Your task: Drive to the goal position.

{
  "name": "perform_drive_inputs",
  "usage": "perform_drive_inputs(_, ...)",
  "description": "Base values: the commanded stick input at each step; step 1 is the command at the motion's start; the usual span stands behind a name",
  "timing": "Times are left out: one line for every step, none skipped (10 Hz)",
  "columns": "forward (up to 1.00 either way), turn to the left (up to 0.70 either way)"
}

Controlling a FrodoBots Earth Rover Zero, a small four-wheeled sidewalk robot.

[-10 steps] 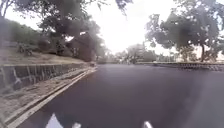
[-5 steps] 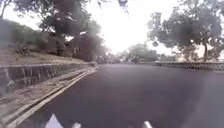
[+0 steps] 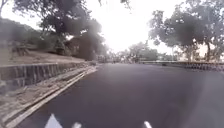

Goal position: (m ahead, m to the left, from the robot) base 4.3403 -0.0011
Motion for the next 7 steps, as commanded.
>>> perform_drive_inputs(0.5, 0.0)
perform_drive_inputs(0.5, 0.0)
perform_drive_inputs(0.5, 0.0)
perform_drive_inputs(0.5, 0.0)
perform_drive_inputs(0.5, 0.0)
perform_drive_inputs(0.5, 0.0)
perform_drive_inputs(0.5, 0.0)
